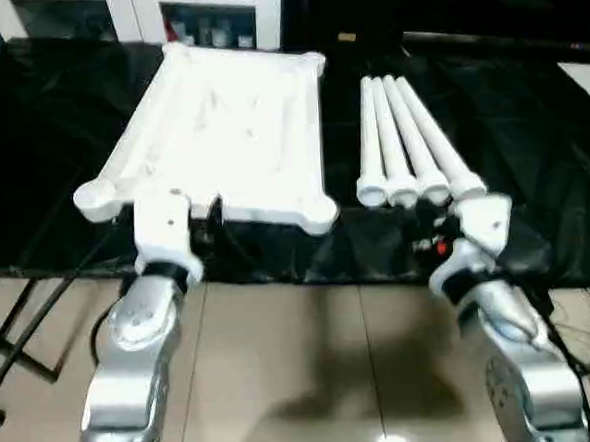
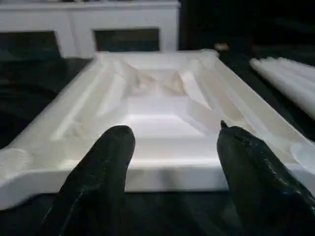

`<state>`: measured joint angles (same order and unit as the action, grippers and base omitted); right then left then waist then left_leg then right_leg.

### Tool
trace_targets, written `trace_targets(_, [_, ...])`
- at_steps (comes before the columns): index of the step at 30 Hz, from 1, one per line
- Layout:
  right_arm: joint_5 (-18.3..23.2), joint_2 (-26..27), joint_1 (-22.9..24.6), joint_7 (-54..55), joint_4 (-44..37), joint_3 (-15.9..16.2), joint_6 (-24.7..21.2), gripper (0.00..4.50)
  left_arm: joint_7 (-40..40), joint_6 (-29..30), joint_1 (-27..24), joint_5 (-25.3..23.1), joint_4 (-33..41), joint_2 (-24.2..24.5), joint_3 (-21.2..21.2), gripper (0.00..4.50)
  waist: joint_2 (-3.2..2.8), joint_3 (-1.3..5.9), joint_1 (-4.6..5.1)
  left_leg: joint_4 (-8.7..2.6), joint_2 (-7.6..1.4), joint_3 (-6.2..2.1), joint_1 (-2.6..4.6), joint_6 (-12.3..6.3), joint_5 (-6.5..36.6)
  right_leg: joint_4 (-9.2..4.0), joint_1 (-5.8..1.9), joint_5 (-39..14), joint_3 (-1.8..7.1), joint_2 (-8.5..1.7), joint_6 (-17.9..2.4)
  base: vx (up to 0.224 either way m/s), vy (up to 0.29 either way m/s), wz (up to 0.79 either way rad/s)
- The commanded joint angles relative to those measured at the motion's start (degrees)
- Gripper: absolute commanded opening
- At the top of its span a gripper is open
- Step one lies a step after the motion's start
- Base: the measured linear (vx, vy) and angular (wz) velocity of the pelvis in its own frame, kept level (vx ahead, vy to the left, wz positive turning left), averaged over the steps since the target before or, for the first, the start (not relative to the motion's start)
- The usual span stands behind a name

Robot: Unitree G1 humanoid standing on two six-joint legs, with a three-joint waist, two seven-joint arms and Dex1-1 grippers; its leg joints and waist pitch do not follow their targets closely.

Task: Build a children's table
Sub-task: Move to table

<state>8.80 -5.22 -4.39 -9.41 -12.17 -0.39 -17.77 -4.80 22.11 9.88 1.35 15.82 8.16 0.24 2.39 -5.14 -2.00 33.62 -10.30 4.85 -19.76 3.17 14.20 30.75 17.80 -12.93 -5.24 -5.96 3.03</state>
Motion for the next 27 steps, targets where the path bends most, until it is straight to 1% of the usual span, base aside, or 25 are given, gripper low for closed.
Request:
trace_targets(1, [-0.2, 0.0, -1.7, -1.4, 0.2, 1.7, 1.1, 1.65, -0.2, 0.5, 1.1, 0.3, 0.7, 0.2, 1.1, 3.48, -0.42, 2.00, -1.31, -3.46, 2.32, 1.93, -2.08, -13.77, 8.3, -6.89, -5.53, -38.2, -0.98, -2.72, -9.8, 0.114, 0.033, 0.72])
trace_targets(4, [0.5, -0.2, -2.3, -2.3, 1.1, 1.9, 1.8, 1.65, -1.1, -0.4, 1.5, 0.4, -0.1, 1.1, 0.8, 3.89, -1.87, 2.75, -0.48, -3.38, 3.46, -0.74, 2.41, -22.59, -1.3, -4.19, -5.39, -18.9, -3.98, 2.48, -12.8, 0.150, 0.023, 0.70])
trace_targets(5, [1.3, 0.0, -1.9, -2.9, 0.9, 1.8, 2.8, 1.65, -0.7, -0.8, 1.3, 0.5, -0.6, 1.0, 1.3, 3.94, -3.06, 2.75, 2.17, -3.97, -3.41, -5.75, 11.93, -24.35, -0.2, 4.31, 3.71, -16.1, -1.94, 3.95, -12.3, 0.348, -0.041, 0.86])
trace_targets(6, [1.3, 0.0, -1.9, -2.9, 0.8, 1.7, 2.7, 1.65, -0.6, -0.8, 1.3, 0.5, -0.6, 1.0, 1.3, 4.02, -2.17, 3.34, 2.57, -4.26, -5.39, -7.90, 12.46, -27.51, -3.2, 7.03, 4.91, -14.5, -1.08, 3.34, -8.4, 0.263, -0.050, 0.44])
trace_targets(7, [1.9, 0.2, -1.8, -3.0, 0.5, 1.5, 2.4, 1.65, -0.5, -0.7, 1.3, 0.5, -0.6, 1.0, 1.5, 4.02, -2.06, 3.47, 1.65, -3.32, -7.31, -8.78, 13.67, -32.91, -11.2, 9.95, 8.70, -11.6, 0.68, 1.28, -2.9, 0.212, -0.080, -0.01])
trace_targets(8, [2.9, 0.7, -1.9, -2.9, -0.1, 0.6, 1.1, 1.65, -0.9, -0.4, 1.8, 0.6, -0.7, 1.1, 1.4, 4.26, -0.95, 3.22, 1.44, -4.05, -6.94, -7.49, 12.28, -32.92, -12.8, 10.54, 9.65, -7.4, 2.43, -0.20, -1.6, 0.186, -0.032, 0.01])
trace_targets(9, [2.9, 0.7, -1.9, -2.8, -0.2, 0.5, 0.8, 1.65, -1.2, -0.4, 2.1, 0.7, -0.7, 1.2, 1.3, 4.34, 0.72, 2.47, 0.57, -3.90, -2.19, -2.77, 9.43, -26.01, -7.1, 5.60, 7.48, -0.2, 4.45, -0.80, -4.1, 0.186, -0.032, 0.01])
trace_targets(10, [2.8, 0.7, -2.0, -2.6, -0.2, 0.4, 0.8, 1.65, -1.5, -0.5, 2.4, 0.7, -0.9, 1.4, 1.2, 4.34, 2.36, 2.15, 0.07, -3.41, 1.12, -0.20, 7.06, -21.64, -0.7, 2.76, 4.12, -1.4, 6.65, -1.19, -3.8, 0.202, -0.063, 0.14])
trace_targets(11, [2.7, 0.7, -2.0, -2.6, -0.2, 0.3, 0.8, 1.65, -1.5, -0.5, 2.5, 0.7, -1.0, 1.4, 1.1, 4.45, 4.59, 2.70, -2.30, 3.75, 7.71, 3.01, 3.05, -15.55, 9.3, -2.46, -2.99, -19.5, 14.32, -3.97, -8.3, 0.222, -0.054, 0.25])
trace_targets(12, [2.7, 0.9, -1.6, -1.8, -0.8, 0.0, 0.3, 1.65, -1.4, -0.6, 2.6, 0.7, -1.3, 1.3, 1.2, 4.45, 4.33, 2.63, -2.69, 7.10, 6.95, 1.29, 0.46, -13.71, 8.2, -2.57, -5.85, -23.0, 16.34, -6.95, -13.4, 0.222, -0.054, 0.25])
trace_targets(13, [2.5, 1.0, -1.1, -1.0, -1.6, -0.5, -0.1, 1.65, -1.4, -0.8, 2.7, 0.8, -1.5, 1.1, 1.4, 4.45, 3.96, 2.19, -3.11, 8.93, 6.41, 0.30, -1.64, -9.34, 4.7, -1.79, -7.08, -19.9, 16.18, -5.13, -19.0, 0.230, -0.031, 0.20])
trace_targets(14, [2.6, 1.0, -0.3, -0.2, -2.7, -1.2, -0.3, 1.65, -1.6, -0.9, 2.7, 1.3, -1.6, 0.8, 1.4, 4.45, 2.65, 1.82, -3.27, 8.71, 6.77, 0.78, -0.38, -3.42, 3.8, -1.95, -6.52, -14.6, 18.23, -2.26, -23.4, 0.227, -0.033, 0.05])
trace_targets(15, [3.1, 1.2, 0.3, 0.1, -3.5, -1.6, -0.6, 1.65, -1.9, -0.7, 2.6, 1.5, -1.5, 0.7, 1.2, 4.45, 1.97, 0.40, -4.43, 8.05, 5.52, -0.13, -1.78, 0.45, 3.2, -2.94, -7.32, -11.4, 19.85, -1.66, -25.8, 0.227, -0.033, 0.05])
trace_targets(16, [3.9, 1.4, 1.2, 0.4, -4.8, -2.3, -1.0, 1.65, -2.2, -0.6, 2.4, 1.7, -1.4, 0.5, 0.9, 4.45, 1.26, 0.32, -4.89, 7.05, 4.65, -0.78, -2.41, 2.22, 1.5, -3.14, -7.63, -10.1, 20.16, -0.64, -24.5, 0.221, 0.026, -0.23])
trace_targets(17, [4.4, 1.4, 2.9, 0.9, -6.9, -3.0, -1.8, 1.65, -3.0, -1.1, 1.7, 2.8, -1.0, -0.2, 0.5, 4.45, -1.21, 1.12, -4.99, 0.90, 2.90, -1.45, -1.60, 5.17, -2.9, -1.24, -6.92, -4.6, 17.58, 5.00, -16.1, 0.185, 0.079, -0.44])
trace_targets(18, [4.4, 1.4, 3.0, 0.9, -7.1, -3.0, -1.8, 1.65, -3.0, -1.1, 1.7, 2.8, -1.0, -0.2, 0.5, 4.45, -1.72, 1.57, -4.17, -2.30, 2.01, -1.65, -0.08, 5.16, -6.7, 0.43, -5.54, -1.8, 14.70, 7.91, -9.7, 0.185, 0.079, -0.44])
trace_targets(19, [4.4, 0.9, 5.4, 1.1, -10.1, -3.3, -2.8, 1.65, -3.5, -1.2, 0.7, 2.4, -0.8, -0.7, -0.7, 4.45, -5.76, 3.06, -2.46, -3.55, -6.27, -7.11, 8.53, 1.55, -15.0, 10.81, 6.97, -6.5, 7.26, 6.94, -0.7, 0.216, 0.052, -0.43])
trace_targets(20, [4.3, 0.7, 6.6, 1.3, -11.5, -3.4, -3.4, 1.65, -3.6, -1.2, 0.3, 2.3, -1.0, -0.9, -1.2, 4.45, -3.78, 5.17, -3.21, 2.17, -8.17, -6.61, 11.76, 0.56, -49.0, 12.75, 9.59, -3.3, 4.54, 3.30, 2.7, 0.199, 0.046, -0.38])
trace_targets(21, [4.4, 0.8, 7.9, 1.7, -13.0, -3.7, -3.9, 1.65, -3.5, -1.0, 0.1, 2.1, -1.4, -1.2, -1.8, 4.45, -2.98, 5.20, -2.32, 4.77, -4.94, -3.23, 9.70, 2.20, -79.0, 12.07, 11.03, 8.3, 3.51, 2.66, 2.4, 0.199, 0.046, -0.38])
trace_targets(22, [4.6, 0.9, 9.2, 2.1, -14.4, -4.0, -4.5, 1.65, -3.0, -0.8, 0.1, 1.6, -2.0, -1.5, -2.4, 4.45, -2.04, 5.56, -2.07, 5.37, -2.49, -1.52, 9.09, 3.23, -88.7, 10.67, 11.07, 14.8, 3.04, 2.99, 1.4, -0.013, 0.080, -0.44])
trace_targets(23, [4.7, 0.9, 9.5, 2.2, -14.9, -4.1, -4.9, 1.65, -2.8, -0.9, 0.1, 1.5, -2.2, -1.4, -2.6, 4.45, 2.00, 4.14, -0.83, 5.03, 5.45, 4.78, 7.74, 8.46, -74.4, 3.04, 10.43, 33.8, 4.00, 4.06, -6.5, -0.163, 0.039, -0.47])
trace_targets(24, [4.6, 1.0, 10.0, 2.6, -15.6, -4.1, -5.2, 1.65, -3.2, -0.9, 0.1, 2.0, -2.6, -1.6, -3.0, 4.45, 2.00, 4.14, -0.83, 5.03, 5.45, 4.78, 7.74, 8.46, -74.4, 3.04, 10.43, 33.8, 4.00, 4.06, -6.5, -0.163, 0.039, -0.47])
trace_targets(25, [4.5, 1.2, 10.3, 3.2, -16.2, -4.3, -5.7, 1.65, -3.3, -1.3, 0.4, 1.7, -3.3, -1.7, -3.7, 4.45, 4.78, 4.58, -4.52, 8.61, 6.85, 2.60, -0.03, -0.70, -3.6, -1.65, 2.09, 38.4, 15.95, -7.29, -10.4, -0.101, -0.036, -0.23])
trace_targets(26, [4.5, 1.2, 10.2, 3.3, -16.2, -4.2, -5.7, 1.65, -3.3, -1.4, 0.4, 1.7, -3.4, -1.8, -3.7, 4.45, 4.73, 3.86, -3.66, 10.31, 6.43, 1.52, -0.43, -1.70, 6.4, -3.45, 3.42, 33.4, 18.26, -8.24, -13.7, -0.016, -0.045, -0.26])
trace_targets(27, [4.1, 1.2, 9.9, 3.6, -16.1, -4.2, -5.8, 1.65, -3.3, -1.7, 0.7, 1.8, -4.0, -2.1, -3.9, 4.45, 4.45, 4.13, -2.62, 10.72, 8.30, 0.77, -0.60, -1.32, 12.9, -4.25, 2.62, 15.2, 16.81, -5.55, -16.3, -0.016, -0.045, -0.26])
